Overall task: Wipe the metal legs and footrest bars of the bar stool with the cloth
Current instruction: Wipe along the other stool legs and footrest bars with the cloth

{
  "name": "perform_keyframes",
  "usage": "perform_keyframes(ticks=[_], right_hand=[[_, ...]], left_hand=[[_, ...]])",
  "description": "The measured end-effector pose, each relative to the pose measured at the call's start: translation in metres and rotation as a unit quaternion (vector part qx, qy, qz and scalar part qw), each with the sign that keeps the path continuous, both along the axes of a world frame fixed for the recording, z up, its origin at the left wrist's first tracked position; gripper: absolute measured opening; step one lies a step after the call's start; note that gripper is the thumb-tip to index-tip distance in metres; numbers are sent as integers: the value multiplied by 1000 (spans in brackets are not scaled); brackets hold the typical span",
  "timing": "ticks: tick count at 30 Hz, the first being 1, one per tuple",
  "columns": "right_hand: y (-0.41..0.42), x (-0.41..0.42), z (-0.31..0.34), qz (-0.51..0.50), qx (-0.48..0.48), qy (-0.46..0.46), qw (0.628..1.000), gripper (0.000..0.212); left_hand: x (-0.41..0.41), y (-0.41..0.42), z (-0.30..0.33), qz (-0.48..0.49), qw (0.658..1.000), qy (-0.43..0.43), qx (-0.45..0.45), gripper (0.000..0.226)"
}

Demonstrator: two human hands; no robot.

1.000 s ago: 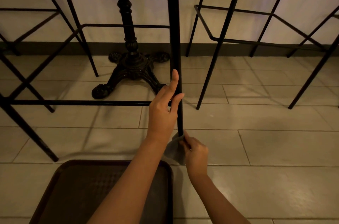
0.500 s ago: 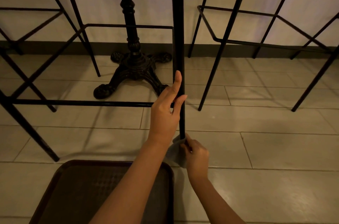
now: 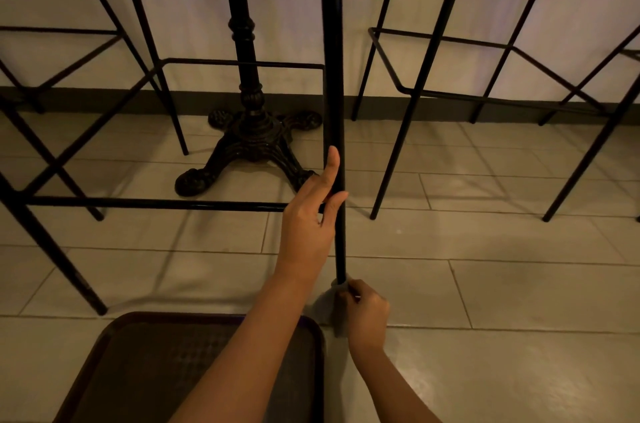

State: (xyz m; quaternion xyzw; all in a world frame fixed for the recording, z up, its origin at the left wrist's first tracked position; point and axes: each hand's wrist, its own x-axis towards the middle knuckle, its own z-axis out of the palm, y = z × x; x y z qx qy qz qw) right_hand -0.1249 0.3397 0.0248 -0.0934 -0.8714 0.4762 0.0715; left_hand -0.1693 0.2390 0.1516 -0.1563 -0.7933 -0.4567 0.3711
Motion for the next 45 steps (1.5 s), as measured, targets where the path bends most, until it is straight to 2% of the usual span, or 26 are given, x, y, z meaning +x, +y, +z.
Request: perform_keyframes(ticks=[6, 12, 16, 20, 23, 29, 33, 40, 42, 45], right_hand=[[-3, 5, 21, -3, 8, 25, 1000, 19], [-6, -3, 74, 8, 14, 139, 990, 22], [-12, -14, 111, 14, 39, 242, 969, 23], [-13, -17, 123, 26, 54, 286, 956, 24], [-12, -16, 116, 36, 48, 261, 963, 23], [-4, -4, 97, 47, 47, 132, 989, 21], [-2, 1, 109, 48, 16, 119, 992, 18], [-9, 30, 136, 110, -48, 93, 988, 22], [-8, 33, 146, 120, -72, 75, 987, 22], [-7, 37, 164, 132, -121, 61, 982, 20]], left_hand=[[4, -3, 5, -13, 1000, -20, -11, 62], [9, -11, 13, -53, 997, -56, 2, 49], [14, -13, 16, -47, 995, -86, -14, 52], [18, -13, 18, -46, 994, -100, -25, 53], [20, -15, 20, -42, 993, -103, -31, 51], [26, -15, 27, -52, 990, -129, -36, 52], [30, -16, 33, -45, 990, -127, -49, 52], [43, -36, 46, 1, 987, -159, -2, 38], [49, -47, 53, 2, 983, -183, 27, 35], [63, -60, 61, -26, 960, -271, 65, 34]])
